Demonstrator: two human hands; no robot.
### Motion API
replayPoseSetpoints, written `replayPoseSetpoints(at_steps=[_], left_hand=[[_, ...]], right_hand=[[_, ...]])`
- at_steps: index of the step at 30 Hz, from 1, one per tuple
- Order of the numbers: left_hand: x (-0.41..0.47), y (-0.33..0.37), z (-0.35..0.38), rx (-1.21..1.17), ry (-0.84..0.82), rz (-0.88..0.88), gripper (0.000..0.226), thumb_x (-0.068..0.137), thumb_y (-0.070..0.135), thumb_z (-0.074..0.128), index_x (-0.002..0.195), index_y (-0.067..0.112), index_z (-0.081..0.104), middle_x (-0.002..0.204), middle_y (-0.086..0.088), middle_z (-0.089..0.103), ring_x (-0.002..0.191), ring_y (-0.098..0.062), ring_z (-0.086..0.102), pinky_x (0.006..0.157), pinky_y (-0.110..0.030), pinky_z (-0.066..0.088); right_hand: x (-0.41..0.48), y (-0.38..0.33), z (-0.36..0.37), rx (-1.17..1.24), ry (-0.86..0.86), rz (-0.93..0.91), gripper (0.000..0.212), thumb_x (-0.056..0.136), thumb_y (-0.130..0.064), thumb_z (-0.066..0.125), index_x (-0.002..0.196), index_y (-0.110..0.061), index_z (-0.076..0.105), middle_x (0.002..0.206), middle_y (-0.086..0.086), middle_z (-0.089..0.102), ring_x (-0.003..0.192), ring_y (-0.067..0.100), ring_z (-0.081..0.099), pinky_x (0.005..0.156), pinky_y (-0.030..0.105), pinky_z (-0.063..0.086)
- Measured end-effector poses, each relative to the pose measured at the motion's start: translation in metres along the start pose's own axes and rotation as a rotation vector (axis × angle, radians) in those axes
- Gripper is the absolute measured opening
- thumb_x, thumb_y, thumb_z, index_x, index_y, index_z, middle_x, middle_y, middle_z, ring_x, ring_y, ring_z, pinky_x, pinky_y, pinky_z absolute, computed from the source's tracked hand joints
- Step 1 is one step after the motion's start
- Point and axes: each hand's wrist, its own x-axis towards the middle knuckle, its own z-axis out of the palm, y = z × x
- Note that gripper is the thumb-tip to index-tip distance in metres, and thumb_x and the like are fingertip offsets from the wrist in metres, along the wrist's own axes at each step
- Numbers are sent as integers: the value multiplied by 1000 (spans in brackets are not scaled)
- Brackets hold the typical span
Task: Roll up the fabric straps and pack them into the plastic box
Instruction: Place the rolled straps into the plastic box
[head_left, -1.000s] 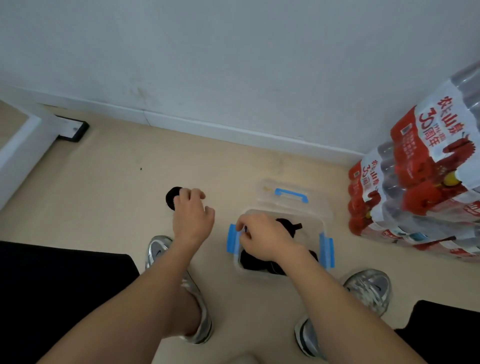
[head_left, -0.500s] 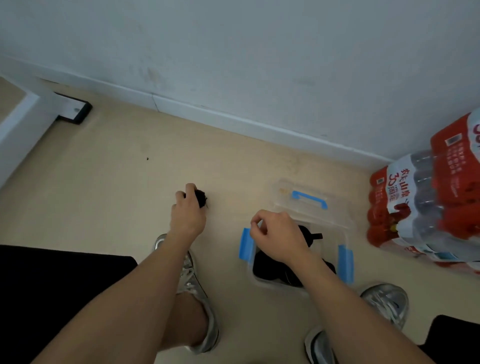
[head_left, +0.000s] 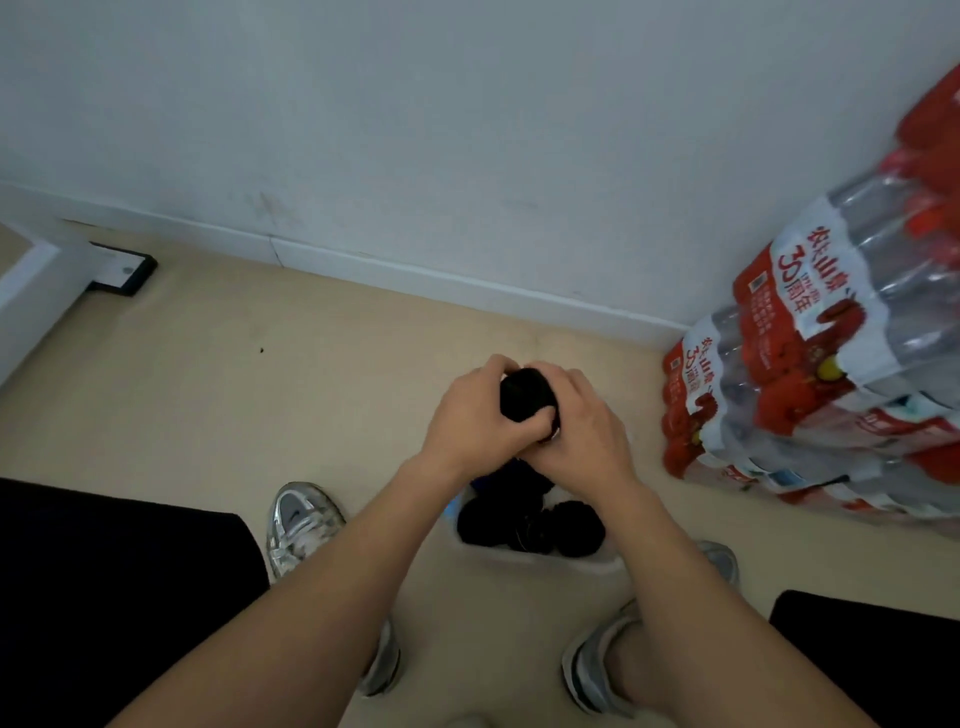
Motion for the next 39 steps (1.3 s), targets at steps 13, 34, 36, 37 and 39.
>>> replayPoseSetpoints(at_steps=[13,34,36,37,39], left_hand=[[-53,-18,86,776,-699,260,91,96,69,58,169,28,24,182,3,1,159,-37,17,121,-60,31],[-38,-37,95,880,-692,146,143,67,100,62,172,19,9,172,2,19,152,-26,29,113,-49,50],[-35,-39,93,850,-697,149,141,67,100,62,172,21,11,171,3,19,153,-25,28,112,-50,51],[-34,-39,93,837,-698,152,140,67,99,63,172,23,11,172,4,18,154,-24,27,112,-50,52],[-33,-41,92,826,-696,167,139,67,97,66,172,25,11,173,5,17,156,-24,23,114,-50,50]], right_hand=[[-64,80,-36,160,-90,374,59,70,-47,91,109,-37,47,98,-15,65,88,-2,62,61,12,45],[-61,81,28,-546,-207,89,44,99,-44,70,133,-19,57,126,8,61,108,29,63,88,39,51],[-71,86,27,-534,-164,-1,40,93,-30,79,127,-15,64,121,8,63,101,28,63,85,39,55],[-75,88,28,-545,-142,-42,37,88,-21,83,122,-12,69,117,9,65,97,29,64,82,39,57],[-77,87,33,-591,-143,-89,34,75,-6,88,106,-8,75,102,10,67,88,28,66,74,38,58]])
